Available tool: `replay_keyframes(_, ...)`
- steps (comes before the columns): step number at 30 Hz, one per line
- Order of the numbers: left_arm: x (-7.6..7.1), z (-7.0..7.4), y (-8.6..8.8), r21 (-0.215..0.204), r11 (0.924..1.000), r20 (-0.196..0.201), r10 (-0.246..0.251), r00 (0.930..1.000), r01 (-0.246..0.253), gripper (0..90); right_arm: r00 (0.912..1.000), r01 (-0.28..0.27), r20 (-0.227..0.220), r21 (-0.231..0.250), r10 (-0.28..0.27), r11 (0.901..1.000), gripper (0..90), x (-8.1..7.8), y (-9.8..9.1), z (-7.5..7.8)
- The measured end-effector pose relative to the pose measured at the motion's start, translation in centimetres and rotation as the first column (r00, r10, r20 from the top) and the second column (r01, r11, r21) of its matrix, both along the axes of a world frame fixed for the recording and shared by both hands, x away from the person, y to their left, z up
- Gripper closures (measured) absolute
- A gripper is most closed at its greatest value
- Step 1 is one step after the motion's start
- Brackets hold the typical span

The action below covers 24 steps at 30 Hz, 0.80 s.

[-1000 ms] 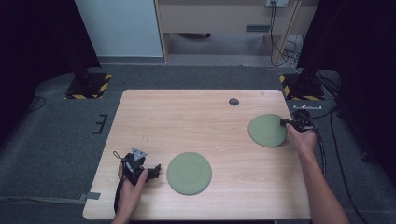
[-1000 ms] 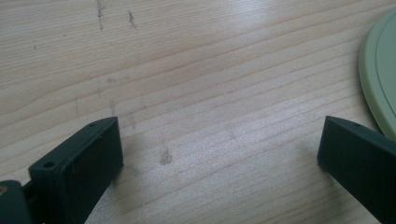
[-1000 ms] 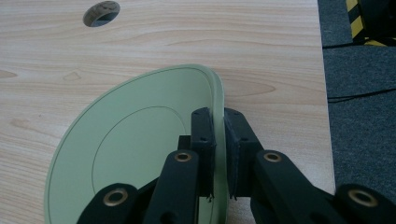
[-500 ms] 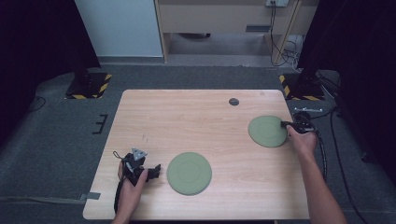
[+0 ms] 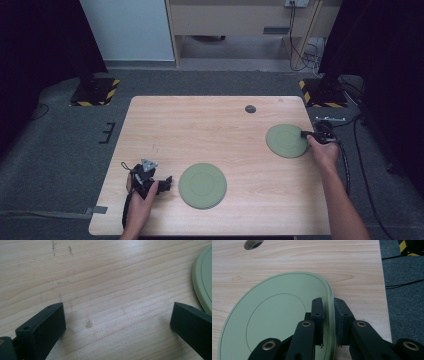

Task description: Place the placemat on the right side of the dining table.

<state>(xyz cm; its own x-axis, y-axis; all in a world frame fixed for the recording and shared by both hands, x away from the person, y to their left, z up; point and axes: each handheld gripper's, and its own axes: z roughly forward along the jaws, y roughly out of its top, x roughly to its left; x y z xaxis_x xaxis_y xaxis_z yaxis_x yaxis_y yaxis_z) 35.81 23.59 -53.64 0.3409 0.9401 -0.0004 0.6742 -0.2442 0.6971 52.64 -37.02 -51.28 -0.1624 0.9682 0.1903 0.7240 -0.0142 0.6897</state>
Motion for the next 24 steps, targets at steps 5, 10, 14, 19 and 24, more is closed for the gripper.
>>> replay_keyframes(5,0.00,0.00,0.00,0.000,1.0000,0.000,0.000,1.0000,0.000,0.0,1.0000,0.003,0.000,0.004,-0.003,1.0000,78.6,0.01,-0.15,-0.26)
replay_keyframes(10,0.00,0.00,0.00,0.000,1.0000,0.000,0.000,1.0000,0.000,0.0,1.0000,0.007,0.001,0.004,-0.007,1.0000,77.8,0.00,-0.15,-0.33)
replay_keyframes(14,0.00,0.00,0.00,0.000,1.0000,0.000,0.000,1.0000,0.000,0.0,1.0000,0.009,0.002,0.003,-0.009,1.0000,76.7,-0.01,-0.19,-0.41)
replay_keyframes(19,0.00,0.00,0.00,0.000,1.0000,0.000,0.000,1.0000,0.000,0.0,0.9999,0.015,0.000,-0.002,-0.015,0.9999,74.5,0.00,-0.24,-0.57)
replay_keyframes(24,0.00,0.00,0.00,0.000,1.0000,0.000,0.000,1.0000,0.000,0.0,0.9997,0.023,0.004,-0.007,-0.023,0.9997,71.9,0.01,-0.32,-0.91)
